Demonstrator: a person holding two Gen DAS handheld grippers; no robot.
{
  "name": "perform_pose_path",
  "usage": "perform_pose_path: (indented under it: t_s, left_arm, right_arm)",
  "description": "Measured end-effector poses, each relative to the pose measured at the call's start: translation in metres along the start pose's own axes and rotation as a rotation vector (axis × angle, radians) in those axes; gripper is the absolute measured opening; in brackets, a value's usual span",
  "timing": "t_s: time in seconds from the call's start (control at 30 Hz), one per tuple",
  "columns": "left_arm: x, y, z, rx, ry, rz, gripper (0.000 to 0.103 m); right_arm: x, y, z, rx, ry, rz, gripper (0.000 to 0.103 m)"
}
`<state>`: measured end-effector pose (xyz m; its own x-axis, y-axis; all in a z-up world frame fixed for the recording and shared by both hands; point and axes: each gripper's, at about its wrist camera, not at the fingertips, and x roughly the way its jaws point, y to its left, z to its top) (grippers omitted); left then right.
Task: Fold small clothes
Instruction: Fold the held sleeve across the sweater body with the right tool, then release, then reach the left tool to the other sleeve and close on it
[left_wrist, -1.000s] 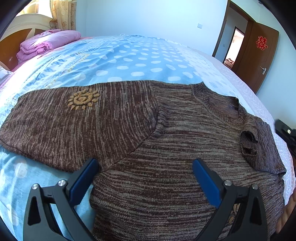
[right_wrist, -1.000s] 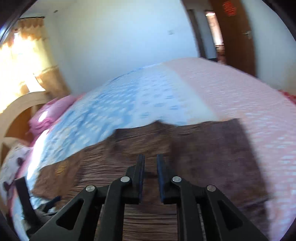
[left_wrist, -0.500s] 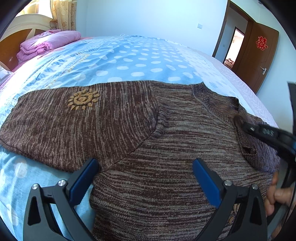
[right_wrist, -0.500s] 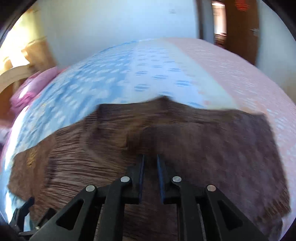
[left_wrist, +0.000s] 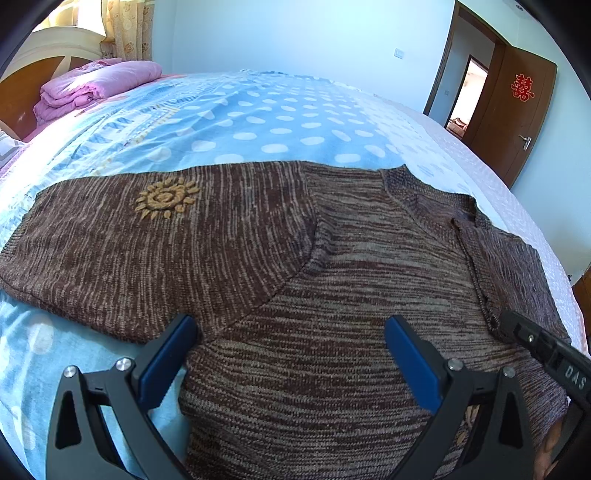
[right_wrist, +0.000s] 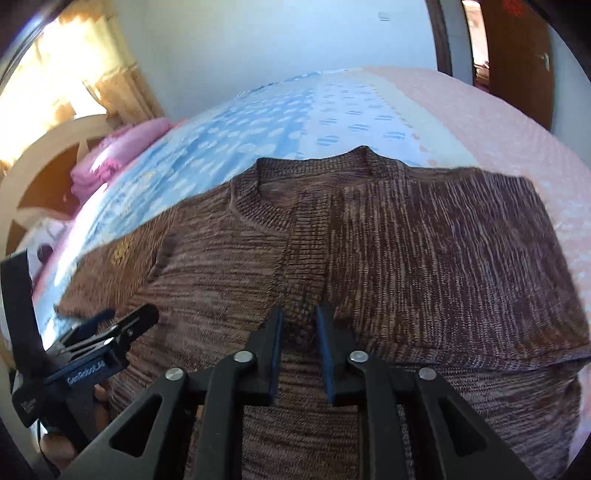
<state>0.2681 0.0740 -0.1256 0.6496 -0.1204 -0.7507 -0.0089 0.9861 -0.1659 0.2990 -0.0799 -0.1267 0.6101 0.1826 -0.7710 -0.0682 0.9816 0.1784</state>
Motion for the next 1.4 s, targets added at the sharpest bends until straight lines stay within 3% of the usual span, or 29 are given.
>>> perform_pose_path:
  t_s: [0.07,0.1,0.13,0.17,0.2,0.27,0.3,0.33,0.37,0.43,0.67,0.73,0.83,0.97,1.1,1.23,1.4]
  left_arm:
    - [0.000,0.000,0.000,0.001,0.000,0.001,0.103]
    - [0.000,0.000,0.000,0.001,0.000,0.001,0.103]
    - [0.000,0.000,0.000,0.000,0.000,0.001,0.103]
    - [0.000,0.000,0.000,0.000,0.000,0.001,0.103]
    - [0.000,0.000,0.000,0.001,0.000,0.001,0.103]
    - [0.000,0.000,0.000,0.001,0.000,0.002,0.103]
    - [0.001,0.000,0.000,0.001,-0.001,0.001,0.103]
    - [0.001,0.000,0.000,0.000,-0.001,0.001,0.103]
    - [0.001,0.000,0.000,0.000,-0.001,0.000,0.103]
    - [0.001,-0.001,0.000,0.002,0.000,0.002,0.103]
    - [0.002,0.000,0.000,0.001,-0.001,0.003,0.103]
    - [0.001,0.000,0.000,0.002,0.000,0.004,0.103]
    - [0.002,0.000,0.000,0.002,-0.001,0.004,0.103]
    - [0.002,0.000,0.000,0.003,-0.001,0.005,0.103]
    - [0.003,0.000,0.000,0.004,0.000,0.008,0.103]
    - [0.005,-0.002,0.000,0.017,0.010,0.028,0.103]
    - [0.003,-0.001,0.000,0.032,0.024,0.037,0.103]
  right_arm:
    - [-0.011,0.000,0.000,0.004,-0.043,-0.012,0.025]
    - [-0.016,0.002,0.001,-0.005,-0.073,-0.032,0.039]
    - [-0.021,0.005,0.002,-0.022,-0.098,-0.064,0.067]
    - [-0.021,0.008,0.002,-0.038,-0.115,-0.098,0.079]
    - [-0.018,0.011,0.002,-0.052,-0.122,-0.117,0.083]
    - [-0.008,0.017,-0.003,-0.096,-0.088,-0.121,0.078]
    - [0.000,0.020,-0.004,-0.119,-0.058,-0.137,0.052]
    - [0.011,0.023,-0.008,-0.140,-0.013,-0.172,0.040]
    - [0.013,0.023,-0.007,-0.142,-0.014,-0.195,0.038]
    - [0.007,0.025,-0.005,-0.144,-0.033,-0.199,0.007]
    - [0.004,0.035,-0.018,-0.207,0.004,-0.230,0.013]
    - [-0.003,0.035,-0.018,-0.227,0.014,-0.198,0.024]
    - [-0.036,0.009,-0.010,-0.135,-0.095,-0.132,0.027]
    - [-0.065,-0.057,-0.001,0.034,-0.154,-0.313,0.027]
    - [-0.054,-0.117,-0.018,0.114,-0.070,-0.451,0.028]
    - [-0.056,-0.126,-0.025,0.122,-0.094,-0.340,0.055]
    - [-0.053,-0.106,-0.025,0.022,-0.101,-0.446,0.059]
